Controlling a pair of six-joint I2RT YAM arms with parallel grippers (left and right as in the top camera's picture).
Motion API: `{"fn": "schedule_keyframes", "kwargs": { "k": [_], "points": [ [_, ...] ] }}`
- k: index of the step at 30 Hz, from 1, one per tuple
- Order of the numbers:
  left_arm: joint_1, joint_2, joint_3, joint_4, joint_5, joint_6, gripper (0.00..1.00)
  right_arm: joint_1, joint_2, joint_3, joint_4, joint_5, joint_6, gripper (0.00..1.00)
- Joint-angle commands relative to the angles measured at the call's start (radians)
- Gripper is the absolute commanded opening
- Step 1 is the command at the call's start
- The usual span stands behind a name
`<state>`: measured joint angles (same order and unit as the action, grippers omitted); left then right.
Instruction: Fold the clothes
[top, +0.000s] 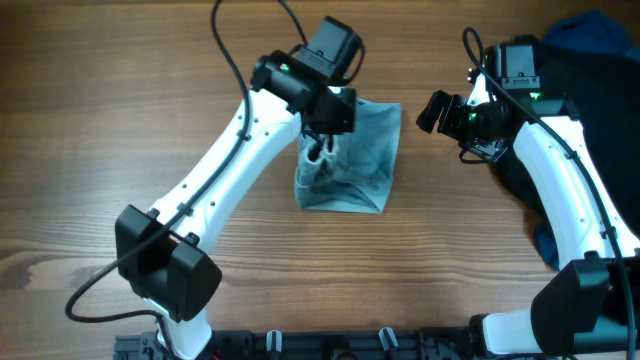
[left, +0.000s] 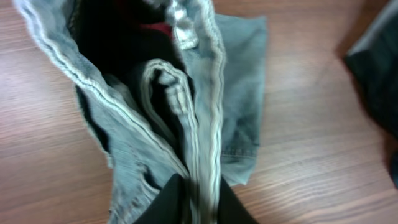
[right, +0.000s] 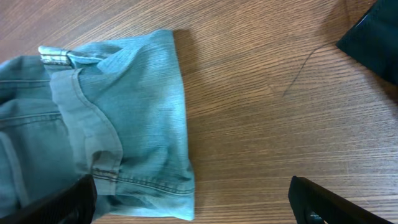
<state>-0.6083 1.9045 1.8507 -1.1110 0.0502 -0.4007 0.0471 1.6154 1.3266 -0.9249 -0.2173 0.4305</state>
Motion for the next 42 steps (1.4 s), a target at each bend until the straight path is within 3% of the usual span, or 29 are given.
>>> {"fn": "schedule_keyframes", "kwargs": {
  "k": [1,2,3,4,15,18,21,24,33,42],
  "points": [
    [-0.044,0.008,0.029,0.024,0.019,-0.004,0.41,0.000,0.012,0.023,-0.004,-0.028,0.018,1.00],
    [-0.050,0.008,0.029,0.028,0.020,-0.004,0.44,0.000,0.012,0.023,-0.004,-0.031,0.018,1.00],
    [-0.058,0.008,0.029,0.035,0.020,-0.004,0.58,0.000,0.012,0.023,-0.004,-0.031,0.018,1.00],
    [-0.062,0.008,0.029,0.035,0.020,-0.004,0.60,0.000,0.012,0.023,-0.004,-0.031,0.018,1.00],
    [-0.041,0.005,0.029,0.038,0.010,0.003,0.58,0.000,0.011,0.023,-0.003,-0.031,0.018,1.00],
    [-0.006,-0.010,0.029,0.038,-0.038,0.003,0.61,0.000,0.010,0.023,0.024,-0.121,-0.010,1.00],
    [0.046,-0.035,0.029,0.038,-0.121,0.003,0.70,0.001,0.008,0.023,0.085,-0.281,-0.052,1.00],
    [0.130,-0.067,0.029,0.038,-0.158,0.003,1.00,0.001,0.008,0.023,0.124,-0.333,-0.040,1.00],
    [0.354,-0.079,0.029,0.020,-0.108,-0.012,1.00,0.002,0.033,0.023,0.155,-0.269,-0.215,1.00],
    [0.381,-0.079,0.029,0.019,-0.100,-0.011,1.00,0.002,0.221,0.023,0.239,-0.449,-0.353,1.00]
  ]
}}
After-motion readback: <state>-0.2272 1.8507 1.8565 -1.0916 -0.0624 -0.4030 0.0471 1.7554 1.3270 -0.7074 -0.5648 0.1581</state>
